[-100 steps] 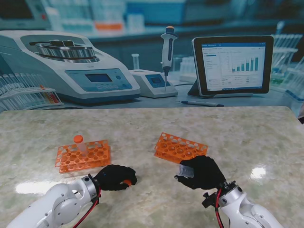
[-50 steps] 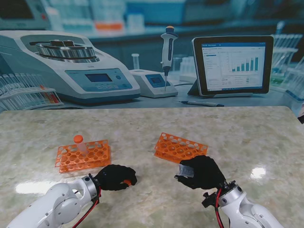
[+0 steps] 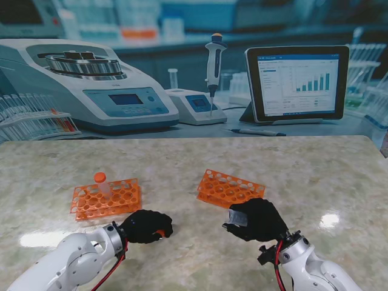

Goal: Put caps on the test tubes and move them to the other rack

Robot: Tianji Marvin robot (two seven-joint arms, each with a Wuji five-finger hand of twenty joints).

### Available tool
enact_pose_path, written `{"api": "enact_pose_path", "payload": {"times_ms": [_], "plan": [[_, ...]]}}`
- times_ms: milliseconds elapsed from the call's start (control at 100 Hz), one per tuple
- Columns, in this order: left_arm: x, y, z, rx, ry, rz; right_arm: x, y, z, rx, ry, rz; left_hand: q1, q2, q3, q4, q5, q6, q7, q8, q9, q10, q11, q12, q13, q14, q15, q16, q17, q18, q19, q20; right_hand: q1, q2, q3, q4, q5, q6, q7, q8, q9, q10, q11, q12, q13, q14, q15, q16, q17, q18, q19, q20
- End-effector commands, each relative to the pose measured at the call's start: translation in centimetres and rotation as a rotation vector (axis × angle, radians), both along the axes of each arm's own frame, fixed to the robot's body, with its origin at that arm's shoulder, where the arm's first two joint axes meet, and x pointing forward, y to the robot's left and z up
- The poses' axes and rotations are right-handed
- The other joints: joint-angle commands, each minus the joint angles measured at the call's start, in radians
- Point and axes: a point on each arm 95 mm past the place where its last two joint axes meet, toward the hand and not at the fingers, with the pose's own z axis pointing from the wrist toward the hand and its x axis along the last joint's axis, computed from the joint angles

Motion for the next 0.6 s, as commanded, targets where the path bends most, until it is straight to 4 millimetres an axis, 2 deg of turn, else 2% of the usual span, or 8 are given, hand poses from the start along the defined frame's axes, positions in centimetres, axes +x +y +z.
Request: {"api": "enact_pose_path", "payload": {"times_ms": [0, 590], "plan": [[-1.4, 0.9, -2.5, 0.054, 0.071, -0.002, -0.2, 0.2, -0.2, 0.005, 0.010, 0.002, 0.173, -0.045, 0.093, 0.064, 0.083, 0.049, 0.044, -0.019, 0.006, 0.022, 0.008, -0.013, 0.145, 0.025, 0.047, -0.017, 0.009, 0.012, -0.128, -0.074, 0.048, 0.040, 0.010, 0.018, 0.073, -0.025, 0.076, 0.045, 0.056, 0.031, 0.008, 0.023, 0.022, -0.156, 0.214, 0.086, 0.071, -0.095, 0.327, 0.053], [-0.8, -0.5, -0.5, -0.005, 0.034, -0.044, -0.2, 0.1, -0.2, 0.007, 0.012, 0.002, 0.173, -0.034, 0.092, 0.066, 0.086, 0.056, 0.041, -0.034, -0.001, 0.024, 0.006, -0.018, 0.143, 0.027, 0.035, -0.005, 0.008, 0.011, -0.133, -0.070, 0.049, 0.040, 0.010, 0.017, 0.072, -0.026, 0.075, 0.046, 0.056, 0.030, 0.007, 0.023, 0.022, -0.156, 0.213, 0.086, 0.071, -0.095, 0.327, 0.053]]}}
